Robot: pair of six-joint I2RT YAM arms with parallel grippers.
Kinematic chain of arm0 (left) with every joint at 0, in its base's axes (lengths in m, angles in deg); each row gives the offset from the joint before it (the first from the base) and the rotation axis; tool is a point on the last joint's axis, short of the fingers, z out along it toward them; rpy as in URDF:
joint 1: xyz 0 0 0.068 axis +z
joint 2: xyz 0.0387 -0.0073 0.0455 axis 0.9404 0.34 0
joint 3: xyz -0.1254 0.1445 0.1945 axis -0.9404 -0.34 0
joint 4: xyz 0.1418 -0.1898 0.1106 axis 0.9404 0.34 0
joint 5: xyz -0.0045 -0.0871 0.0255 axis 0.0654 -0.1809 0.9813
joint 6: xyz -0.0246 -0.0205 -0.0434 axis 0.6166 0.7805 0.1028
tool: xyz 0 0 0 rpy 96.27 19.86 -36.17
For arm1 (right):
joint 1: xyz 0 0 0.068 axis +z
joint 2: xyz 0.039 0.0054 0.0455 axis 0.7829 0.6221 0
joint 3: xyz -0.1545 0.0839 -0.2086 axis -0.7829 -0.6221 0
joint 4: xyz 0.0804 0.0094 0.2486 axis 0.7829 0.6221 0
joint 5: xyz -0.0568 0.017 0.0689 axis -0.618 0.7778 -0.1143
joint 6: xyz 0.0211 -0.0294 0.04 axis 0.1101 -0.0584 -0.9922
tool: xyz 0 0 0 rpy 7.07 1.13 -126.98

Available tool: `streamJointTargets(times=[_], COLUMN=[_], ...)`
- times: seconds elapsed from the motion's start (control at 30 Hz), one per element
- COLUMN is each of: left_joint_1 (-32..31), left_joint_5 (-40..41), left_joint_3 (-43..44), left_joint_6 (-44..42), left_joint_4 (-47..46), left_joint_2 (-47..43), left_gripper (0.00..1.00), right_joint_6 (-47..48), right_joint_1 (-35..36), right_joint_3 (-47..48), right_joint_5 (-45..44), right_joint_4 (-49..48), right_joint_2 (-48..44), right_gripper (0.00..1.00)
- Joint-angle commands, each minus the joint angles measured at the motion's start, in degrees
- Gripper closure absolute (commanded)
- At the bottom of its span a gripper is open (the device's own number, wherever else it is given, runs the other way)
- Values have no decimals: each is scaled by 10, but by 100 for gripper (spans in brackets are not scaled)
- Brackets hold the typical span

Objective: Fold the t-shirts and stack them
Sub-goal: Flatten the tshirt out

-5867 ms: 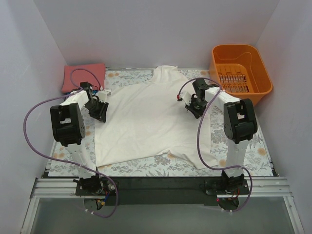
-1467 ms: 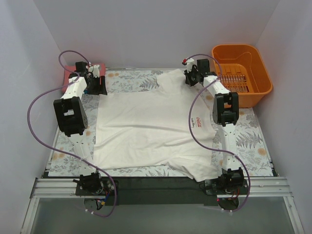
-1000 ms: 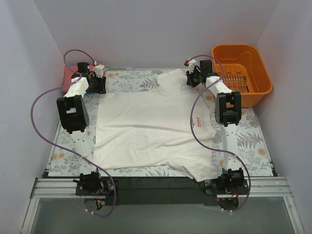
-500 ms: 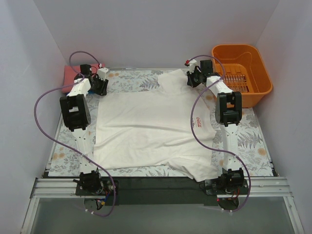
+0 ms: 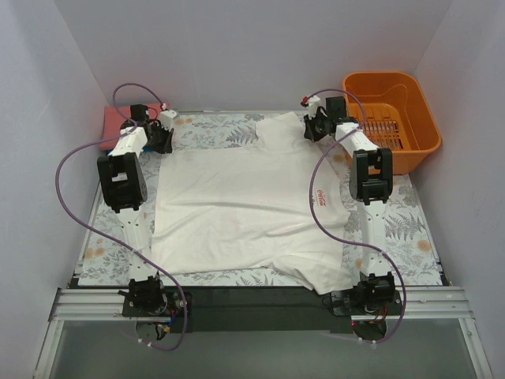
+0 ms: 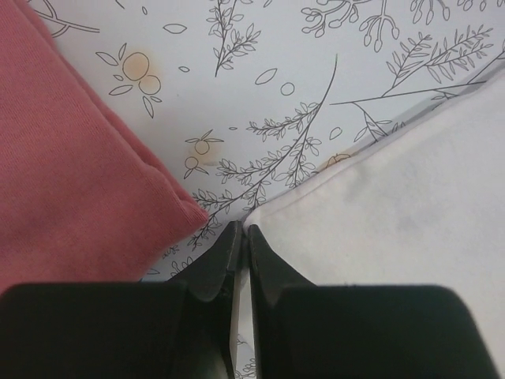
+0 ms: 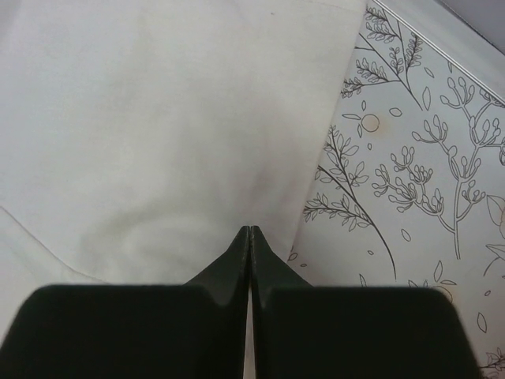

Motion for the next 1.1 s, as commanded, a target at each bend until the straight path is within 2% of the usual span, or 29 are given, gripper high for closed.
streamJointTargets(times=[0.0,0.27,0.4,0.47,0.53,0.6,1.07], left_joint_1=[1,4,5,5,5,5,5], left_joint_5=[-29,-48,-45,-43,-42,-41,-33], left_joint_3=[12,-17,-29,-34,-37,-42,-53], left_joint_6=[8,17,10,11,12,12,11], left_joint_4=[-14,-47,-52,-51,-51,-50,-47], left_joint_2=[-42,-87,-88,-89,-89,-91,-94], left_gripper=[100,100,100,100,100,100,100], right_joint_6=[-19,-34,-50,-62,-67,-68,-16], right_joint_1=[-13,-22,-21,-21,-20,-17,5], right_joint_3=[19,3,6,21,25,31,36], right_joint_5=[20,35,34,25,16,15,-32], right_joint_4=[2,-4,-12,-12,-12,-12,-9], right_joint_2=[-60,-93,-82,-70,-53,-38,23], right_gripper=[99,99,99,76,61,54,49])
